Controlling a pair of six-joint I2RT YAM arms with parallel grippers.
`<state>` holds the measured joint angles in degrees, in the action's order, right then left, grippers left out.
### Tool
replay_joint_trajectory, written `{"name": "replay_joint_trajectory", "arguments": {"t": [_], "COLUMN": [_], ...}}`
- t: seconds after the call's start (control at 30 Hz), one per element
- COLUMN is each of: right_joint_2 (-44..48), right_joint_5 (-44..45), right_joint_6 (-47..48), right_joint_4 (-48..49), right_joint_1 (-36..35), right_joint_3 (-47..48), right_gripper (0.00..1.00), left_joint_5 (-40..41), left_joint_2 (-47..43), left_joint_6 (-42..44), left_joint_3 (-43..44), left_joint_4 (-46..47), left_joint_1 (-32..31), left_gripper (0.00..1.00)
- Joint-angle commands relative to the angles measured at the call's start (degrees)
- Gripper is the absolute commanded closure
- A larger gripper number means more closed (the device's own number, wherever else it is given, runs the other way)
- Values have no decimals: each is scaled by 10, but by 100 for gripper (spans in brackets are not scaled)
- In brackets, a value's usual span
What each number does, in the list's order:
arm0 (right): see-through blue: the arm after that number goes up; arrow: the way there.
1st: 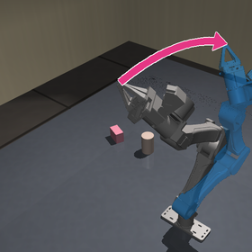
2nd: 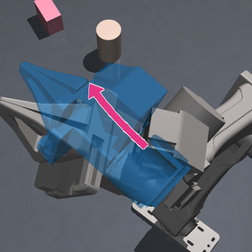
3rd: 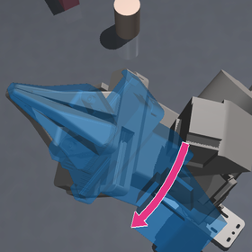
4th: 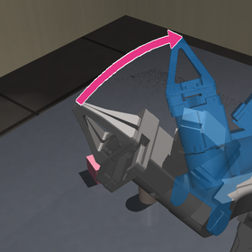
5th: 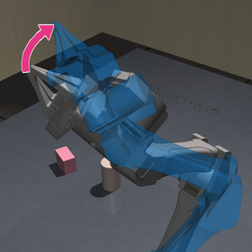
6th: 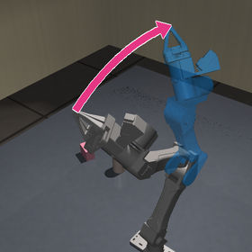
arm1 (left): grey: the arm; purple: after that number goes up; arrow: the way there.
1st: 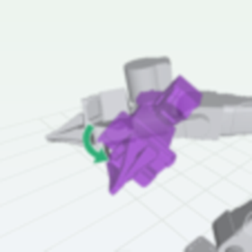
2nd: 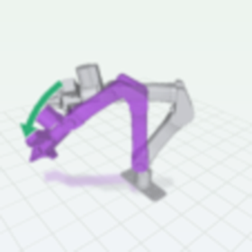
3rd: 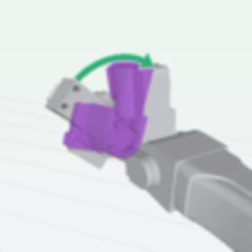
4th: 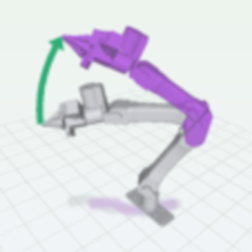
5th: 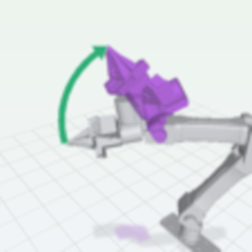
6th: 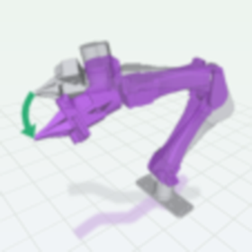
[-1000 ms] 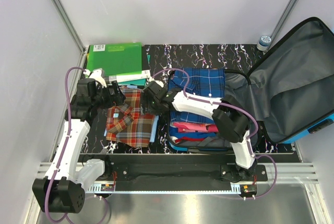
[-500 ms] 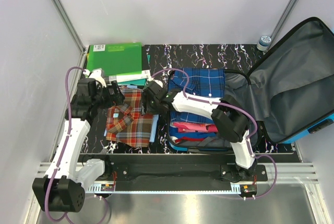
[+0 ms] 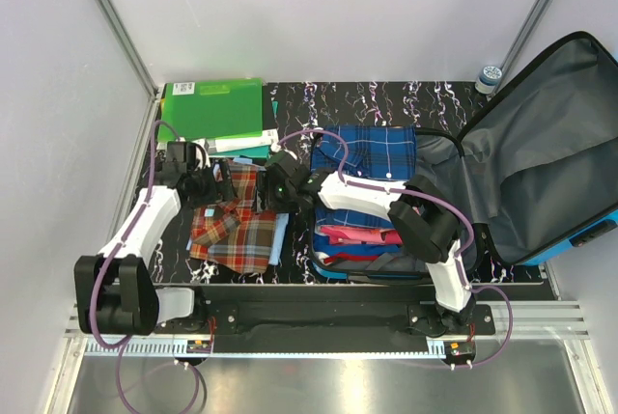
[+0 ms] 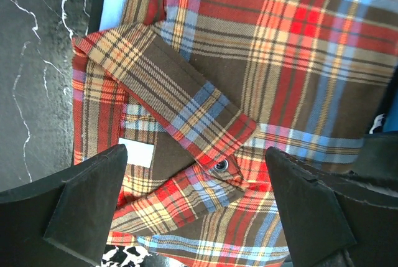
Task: Pack the luggage
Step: Pick up the clothes at the center of the board.
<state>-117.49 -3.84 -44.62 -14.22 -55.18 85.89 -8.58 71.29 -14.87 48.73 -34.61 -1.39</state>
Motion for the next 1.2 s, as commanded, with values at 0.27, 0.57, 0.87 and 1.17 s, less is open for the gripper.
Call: {"name": "replay_joint_trajectory", "arguments": {"t": [0.27,0.57,0.87,1.17], "right_joint_2": [-21,-48,-66,-38], "right_joint_5": [-57,-66,-57,-65], "right_joint_6": [-13,-6,-3,15], "right_joint_4": [99,113,114,77], "right_joint_1": [-12,-24,-28,-28], "right_joint_3": [-19,3,30,49], "right_gripper": [27,26,62,100], "left_joint_5": [-50,-93,-106,-106], "left_joint_2": [108,123,119,59], "left_joint_6": [2,0,-1,-16], "left_joint_3": [15,12,12,33], "left_joint_4": [5,10,9,9], "left_joint_1": [3,3,3,8], "left_gripper": [1,1,1,1]}}
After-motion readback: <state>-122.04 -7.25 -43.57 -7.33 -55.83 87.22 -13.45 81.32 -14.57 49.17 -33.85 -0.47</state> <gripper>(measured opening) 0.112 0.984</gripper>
